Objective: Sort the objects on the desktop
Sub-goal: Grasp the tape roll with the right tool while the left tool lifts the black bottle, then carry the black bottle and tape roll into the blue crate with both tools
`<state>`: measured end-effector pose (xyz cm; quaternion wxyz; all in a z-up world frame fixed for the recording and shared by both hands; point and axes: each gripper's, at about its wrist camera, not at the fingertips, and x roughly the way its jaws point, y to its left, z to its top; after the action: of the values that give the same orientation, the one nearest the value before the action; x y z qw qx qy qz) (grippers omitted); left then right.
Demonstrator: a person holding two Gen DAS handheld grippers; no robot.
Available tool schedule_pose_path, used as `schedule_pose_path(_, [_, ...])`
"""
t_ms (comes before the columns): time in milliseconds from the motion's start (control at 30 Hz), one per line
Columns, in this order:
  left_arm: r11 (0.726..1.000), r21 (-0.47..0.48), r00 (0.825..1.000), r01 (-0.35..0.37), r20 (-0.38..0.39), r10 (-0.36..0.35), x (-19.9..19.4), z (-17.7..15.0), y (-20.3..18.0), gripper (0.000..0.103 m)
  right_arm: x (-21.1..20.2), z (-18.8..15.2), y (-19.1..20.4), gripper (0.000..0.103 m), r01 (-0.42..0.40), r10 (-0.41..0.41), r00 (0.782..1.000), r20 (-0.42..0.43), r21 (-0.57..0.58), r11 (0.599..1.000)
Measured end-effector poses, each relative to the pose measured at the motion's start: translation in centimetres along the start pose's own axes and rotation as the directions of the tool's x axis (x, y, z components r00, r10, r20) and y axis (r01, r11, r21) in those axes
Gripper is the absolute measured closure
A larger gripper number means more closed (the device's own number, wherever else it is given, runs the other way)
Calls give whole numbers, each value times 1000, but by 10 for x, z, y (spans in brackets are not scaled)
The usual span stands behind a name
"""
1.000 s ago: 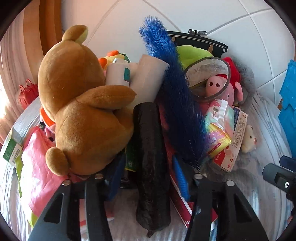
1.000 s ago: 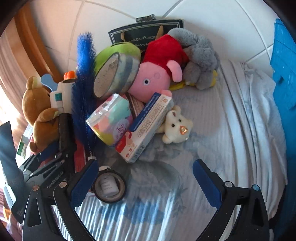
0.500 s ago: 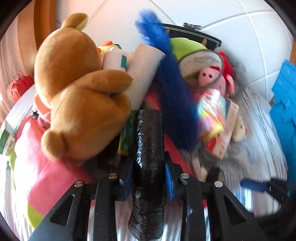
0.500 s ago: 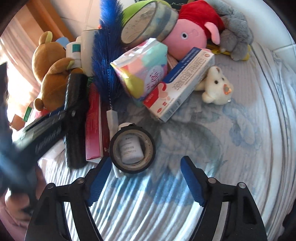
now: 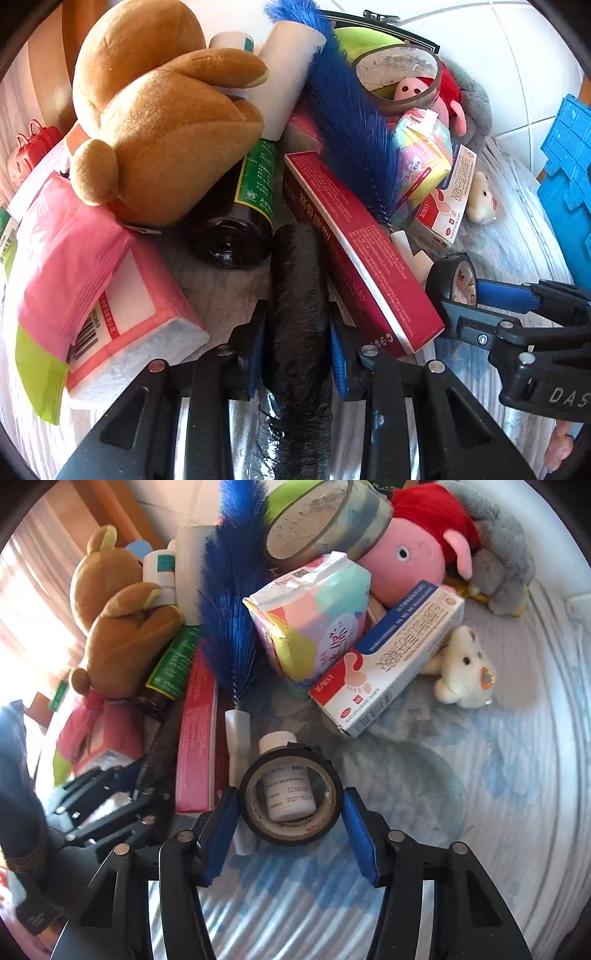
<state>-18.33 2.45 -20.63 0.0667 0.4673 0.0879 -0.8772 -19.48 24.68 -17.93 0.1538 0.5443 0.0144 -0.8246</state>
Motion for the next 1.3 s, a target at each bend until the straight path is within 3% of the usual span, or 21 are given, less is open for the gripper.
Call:
schedule_pose_path(333, [999, 44, 986, -23, 166, 15, -67, 3, -4, 74, -62, -20, 15, 47, 39, -35, 991, 129, -33, 999])
schedule_pose_path(533, [997, 73, 966, -13, 259, -6, -111, 10, -33, 74, -127, -21, 13, 47, 107, -91, 950, 298, -38, 993])
schedule_pose_path(800, [990, 135, 909, 35, 406, -87, -183, 26, -75, 74, -213, -18, 22, 47, 196, -174, 852, 495, 7, 981])
schedule_pose_path(1000, [973, 210, 846, 97, 497, -192, -232, 42, -123, 74, -298, -32, 9, 47, 253, -247, 757, 604, 77, 964])
schedule_pose_path(1133, [953, 268, 803, 142, 532, -269, -264, 60, -168, 74, -352, -35, -21, 47, 246, -292, 707, 644, 164, 955])
schedule_pose_path(1300, [919, 354, 753, 173, 554, -355, -304, 75, -237, 74, -420, -46, -72, 47, 314, -437, 617, 655, 304, 899])
